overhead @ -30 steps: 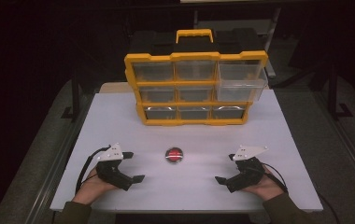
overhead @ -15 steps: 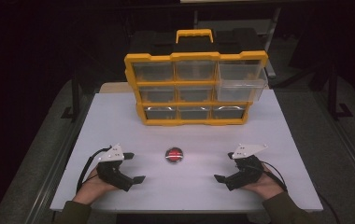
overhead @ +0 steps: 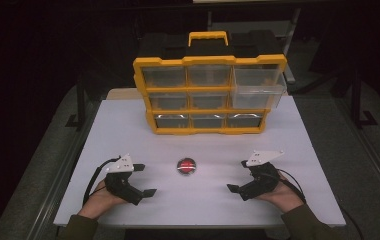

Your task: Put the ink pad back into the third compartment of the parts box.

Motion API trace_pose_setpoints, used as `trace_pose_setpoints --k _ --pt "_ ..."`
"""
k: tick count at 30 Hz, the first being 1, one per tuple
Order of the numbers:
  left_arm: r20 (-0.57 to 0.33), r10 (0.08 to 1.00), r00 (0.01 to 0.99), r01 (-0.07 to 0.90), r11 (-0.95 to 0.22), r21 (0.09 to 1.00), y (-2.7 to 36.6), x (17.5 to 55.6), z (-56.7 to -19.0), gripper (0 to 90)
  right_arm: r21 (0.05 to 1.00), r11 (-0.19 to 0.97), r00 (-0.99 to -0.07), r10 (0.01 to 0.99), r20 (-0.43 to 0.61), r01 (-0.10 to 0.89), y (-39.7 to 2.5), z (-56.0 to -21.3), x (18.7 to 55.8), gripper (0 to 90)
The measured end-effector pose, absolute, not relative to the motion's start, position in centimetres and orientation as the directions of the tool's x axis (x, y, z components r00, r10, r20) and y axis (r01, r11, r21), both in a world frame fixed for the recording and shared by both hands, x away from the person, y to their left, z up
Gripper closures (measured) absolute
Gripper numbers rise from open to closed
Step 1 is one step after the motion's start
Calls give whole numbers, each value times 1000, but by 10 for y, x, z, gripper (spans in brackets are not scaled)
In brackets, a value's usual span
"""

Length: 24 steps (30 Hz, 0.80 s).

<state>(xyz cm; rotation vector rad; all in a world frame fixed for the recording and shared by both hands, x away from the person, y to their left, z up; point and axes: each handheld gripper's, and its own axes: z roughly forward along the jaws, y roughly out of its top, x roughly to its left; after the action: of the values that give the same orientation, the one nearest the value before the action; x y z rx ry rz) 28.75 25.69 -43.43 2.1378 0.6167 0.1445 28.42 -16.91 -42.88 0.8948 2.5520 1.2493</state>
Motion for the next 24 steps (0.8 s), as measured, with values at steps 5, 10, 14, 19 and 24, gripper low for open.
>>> trace_pose_setpoints --k 5,10,14,19,24 --pt "-122 483 867 382 -485 787 260 288 -435 0 762 474 -811 574 113 441 -165 -428 287 26" --pt "-122 490 863 384 -480 789 261 287 -434 0 759 485 -819 563 110 435 -158 -428 290 26" --pt "-118 493 862 381 -478 791 262 287 -434 0 759 485 -821 559 114 435 -154 -427 293 26" --pt "-116 500 858 381 -471 796 262 286 -433 0 758 492 -829 548 112 428 -147 -425 298 26" --pt "-122 502 856 387 -466 796 263 287 -434 0 755 499 -833 542 110 424 -141 -424 303 27"
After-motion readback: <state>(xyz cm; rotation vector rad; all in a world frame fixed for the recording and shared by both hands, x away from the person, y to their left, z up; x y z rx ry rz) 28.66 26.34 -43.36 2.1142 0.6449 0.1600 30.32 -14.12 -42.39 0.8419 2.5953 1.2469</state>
